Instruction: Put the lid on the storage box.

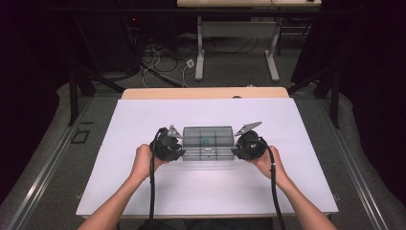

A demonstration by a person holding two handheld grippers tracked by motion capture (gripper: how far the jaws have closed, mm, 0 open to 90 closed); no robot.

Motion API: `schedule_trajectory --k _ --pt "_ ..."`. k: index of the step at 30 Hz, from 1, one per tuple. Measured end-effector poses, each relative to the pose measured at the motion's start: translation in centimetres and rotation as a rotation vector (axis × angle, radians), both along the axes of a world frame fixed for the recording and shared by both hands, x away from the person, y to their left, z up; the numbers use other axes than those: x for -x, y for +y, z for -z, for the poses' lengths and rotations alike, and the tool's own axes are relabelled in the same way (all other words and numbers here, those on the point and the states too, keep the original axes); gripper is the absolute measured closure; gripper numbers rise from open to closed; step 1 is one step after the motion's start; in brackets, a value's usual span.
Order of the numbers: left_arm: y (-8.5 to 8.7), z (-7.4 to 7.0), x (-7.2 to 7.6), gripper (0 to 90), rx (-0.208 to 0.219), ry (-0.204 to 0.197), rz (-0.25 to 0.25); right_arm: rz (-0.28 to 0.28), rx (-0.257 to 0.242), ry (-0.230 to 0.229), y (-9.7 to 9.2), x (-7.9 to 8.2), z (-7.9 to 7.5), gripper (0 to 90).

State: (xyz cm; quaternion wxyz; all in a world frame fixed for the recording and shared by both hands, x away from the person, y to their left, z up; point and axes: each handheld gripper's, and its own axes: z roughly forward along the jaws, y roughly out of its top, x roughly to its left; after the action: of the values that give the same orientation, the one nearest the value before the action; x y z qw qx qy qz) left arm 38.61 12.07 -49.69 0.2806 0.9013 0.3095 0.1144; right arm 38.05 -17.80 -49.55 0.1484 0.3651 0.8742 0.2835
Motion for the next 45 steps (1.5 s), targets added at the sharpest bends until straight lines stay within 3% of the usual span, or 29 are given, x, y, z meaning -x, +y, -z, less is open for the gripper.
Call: schedule_trajectory --k 6,13,20,21,36,41,42,45 --pt "0.0 0.2 0.0 68.6 -0.013 0.009 0.006 0.006 -0.018 -0.002 0.0 0.0 0.5 69.4" --pt "0.0 0.4 0.0 68.5 -0.009 0.017 0.003 0.002 0.005 0.007 -0.1 0.1 0.5 69.3" --pt "0.0 0.4 0.0 68.4 -0.011 0.020 0.003 0.007 -0.007 0.024 0.0 0.1 0.6 69.3" --pt "0.0 0.4 0.1 68.4 -0.011 0.020 0.002 0.007 -0.027 -0.002 0.0 0.1 0.9 69.3" --pt "0.2 0.6 0.1 66.6 -0.012 0.042 0.005 -0.004 -0.026 0.021 0.1 0.3 1.1 68.9" --pt "0.2 0.8 0.2 66.7 -0.007 0.032 -0.002 -0.008 -0.014 0.029 0.0 0.2 1.1 68.8" --pt "0.2 0.8 0.2 66.7 -0.004 0.034 -0.004 0.011 -0.022 0.040 0.1 0.4 1.1 68.8" --pt "0.2 0.9 0.3 66.7 -0.004 0.038 -0.004 -0.014 -0.021 0.027 0.0 0.3 1.2 68.7"
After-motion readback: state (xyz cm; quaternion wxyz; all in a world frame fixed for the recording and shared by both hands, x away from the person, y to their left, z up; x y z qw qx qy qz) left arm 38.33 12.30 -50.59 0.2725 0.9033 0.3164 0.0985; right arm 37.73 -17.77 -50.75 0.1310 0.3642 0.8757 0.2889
